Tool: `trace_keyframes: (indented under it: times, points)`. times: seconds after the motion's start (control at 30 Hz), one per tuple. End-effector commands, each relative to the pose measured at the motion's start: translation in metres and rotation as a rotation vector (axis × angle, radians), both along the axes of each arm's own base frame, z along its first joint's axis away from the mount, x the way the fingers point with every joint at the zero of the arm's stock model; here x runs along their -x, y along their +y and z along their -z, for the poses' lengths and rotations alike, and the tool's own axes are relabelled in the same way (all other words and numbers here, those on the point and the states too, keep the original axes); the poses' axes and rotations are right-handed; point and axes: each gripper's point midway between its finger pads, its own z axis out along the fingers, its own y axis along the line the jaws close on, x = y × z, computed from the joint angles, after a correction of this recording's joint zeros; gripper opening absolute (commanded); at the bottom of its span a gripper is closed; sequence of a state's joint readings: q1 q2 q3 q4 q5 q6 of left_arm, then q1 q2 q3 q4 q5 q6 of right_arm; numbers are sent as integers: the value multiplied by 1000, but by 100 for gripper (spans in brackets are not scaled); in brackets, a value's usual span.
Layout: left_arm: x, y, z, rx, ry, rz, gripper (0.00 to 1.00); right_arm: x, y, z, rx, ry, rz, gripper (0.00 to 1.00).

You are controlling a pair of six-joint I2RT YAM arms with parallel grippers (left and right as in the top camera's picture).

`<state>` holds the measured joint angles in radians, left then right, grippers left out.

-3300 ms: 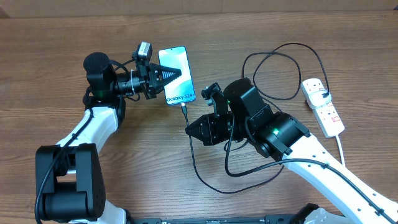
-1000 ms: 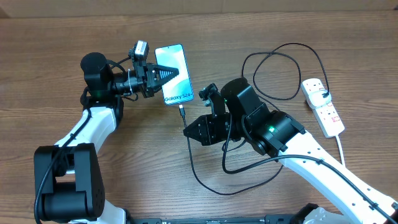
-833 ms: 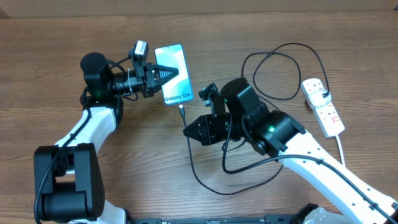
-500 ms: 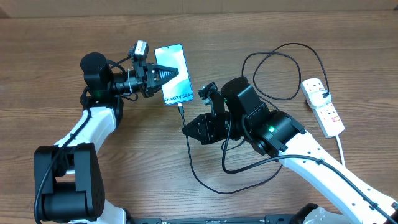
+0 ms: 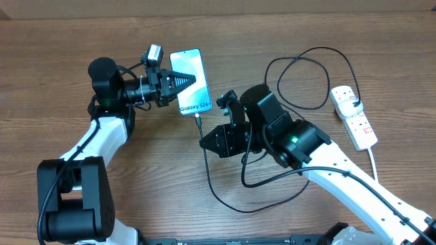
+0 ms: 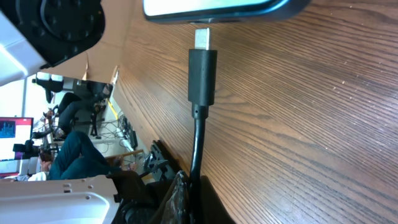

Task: Plug charger to phone and switch on socket

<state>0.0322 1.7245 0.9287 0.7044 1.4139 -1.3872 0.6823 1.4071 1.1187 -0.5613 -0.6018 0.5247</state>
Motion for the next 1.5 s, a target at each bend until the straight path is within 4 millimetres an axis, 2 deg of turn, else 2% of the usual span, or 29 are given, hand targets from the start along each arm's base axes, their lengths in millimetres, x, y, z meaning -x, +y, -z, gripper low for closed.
trace_keyframes:
  times: [0.0, 0.3, 1.47]
  points:
    - [1, -4, -10, -3, -61, 29, 4, -1, 1, 0, -3, 1, 3, 4]
    - [1, -4, -10, -16, -131, 32, 4, -1, 1, 0, -3, 1, 3, 4]
    - [6, -4, -10, -18, -171, 62, 4, -7, 2, -2, -6, -32, 17, 4]
